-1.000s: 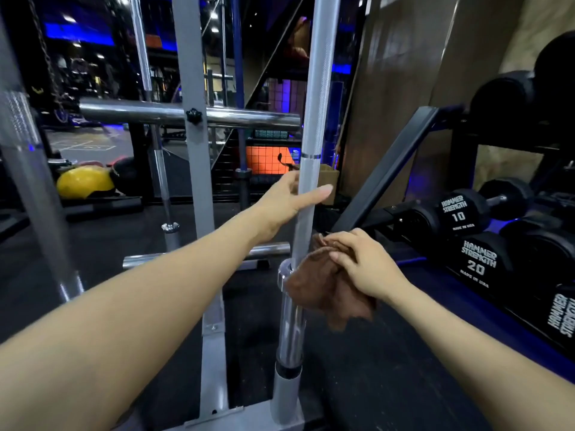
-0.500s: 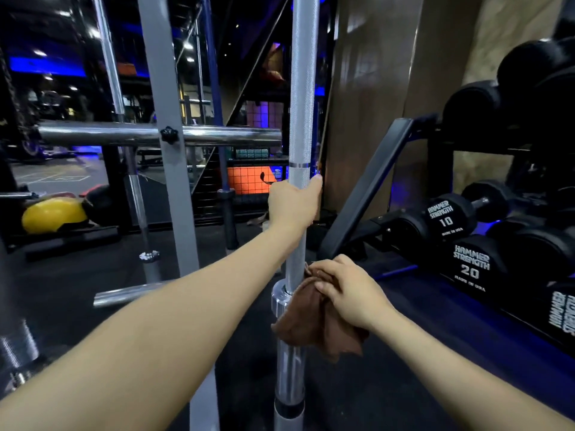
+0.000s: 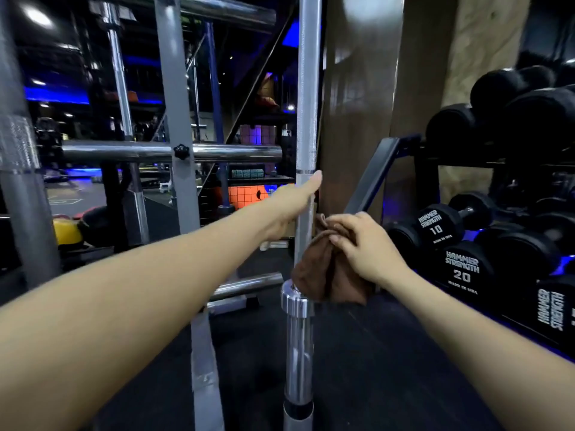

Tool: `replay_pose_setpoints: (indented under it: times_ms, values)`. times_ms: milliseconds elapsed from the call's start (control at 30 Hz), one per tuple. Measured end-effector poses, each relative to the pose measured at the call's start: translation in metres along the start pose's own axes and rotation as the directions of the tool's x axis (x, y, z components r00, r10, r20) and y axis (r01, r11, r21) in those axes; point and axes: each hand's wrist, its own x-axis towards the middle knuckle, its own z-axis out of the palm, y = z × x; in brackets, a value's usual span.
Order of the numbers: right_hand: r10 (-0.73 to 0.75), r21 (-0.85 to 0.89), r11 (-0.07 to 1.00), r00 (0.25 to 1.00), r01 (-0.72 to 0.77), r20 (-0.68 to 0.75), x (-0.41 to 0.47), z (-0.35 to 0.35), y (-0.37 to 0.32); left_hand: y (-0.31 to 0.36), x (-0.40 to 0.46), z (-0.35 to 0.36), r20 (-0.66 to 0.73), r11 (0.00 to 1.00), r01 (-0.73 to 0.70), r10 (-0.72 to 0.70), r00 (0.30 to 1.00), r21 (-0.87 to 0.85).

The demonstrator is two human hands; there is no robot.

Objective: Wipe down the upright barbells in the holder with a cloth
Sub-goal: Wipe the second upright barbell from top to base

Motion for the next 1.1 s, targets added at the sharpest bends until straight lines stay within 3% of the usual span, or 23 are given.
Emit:
replay_pose_setpoints:
  times_ms: [133,300,500,600,733,800,867,933,1100]
  values:
    - [0.062,0.088,0.995,0.99,-0.052,-0.124,0.013,0.003,-0.021,0.01,0.004,-0.029,0.092,0.989,-0.121,0.129,0.987,-0.089]
    - [0.166,0.156,0.974,0.986,-0.164,0.002,0.001,0.039,-0.021,0.026,0.019,-0.015,0.16,0.963,-0.21,0.236,0.958,-0.168]
    - [0.163,0.101,0.982,0.987,-0.162,0.002,0.002,0.043,-0.018,0.017,0.029,0.004,-0.118,0.921,-0.372,0.359,0.926,-0.116]
    - [0.196,0.053,0.979,0.979,-0.199,0.057,-0.006,0.046,-0.014,0.021,0.026,0.014,-0.261,0.934,-0.357,0.345,0.902,-0.001]
    - [0.223,-0.195,0.963,0.954,-0.184,0.202,-0.015,0.042,-0.009,0.022,0.026,0.023,-0.405,0.954,-0.283,0.299,0.864,0.101]
    - [0.212,-0.1,0.975,0.963,-0.198,0.166,-0.011,0.031,-0.009,0.025,0.017,0.019,-0.306,0.952,-0.298,0.307,0.901,0.076]
    - [0.194,0.054,0.979,0.981,-0.195,0.017,-0.002,0.017,-0.015,0.024,0.009,0.009,-0.176,0.947,-0.311,0.321,0.93,0.085]
    - [0.167,0.152,0.977,0.979,-0.149,-0.113,0.007,0.008,-0.028,0.015,0.001,-0.002,-0.109,0.969,-0.244,0.248,0.963,0.049]
    - [0.242,0.051,0.97,0.969,-0.24,-0.05,-0.002,0.047,-0.041,-0.053,-0.01,-0.012,-0.135,0.993,-0.022,0.006,0.991,-0.113]
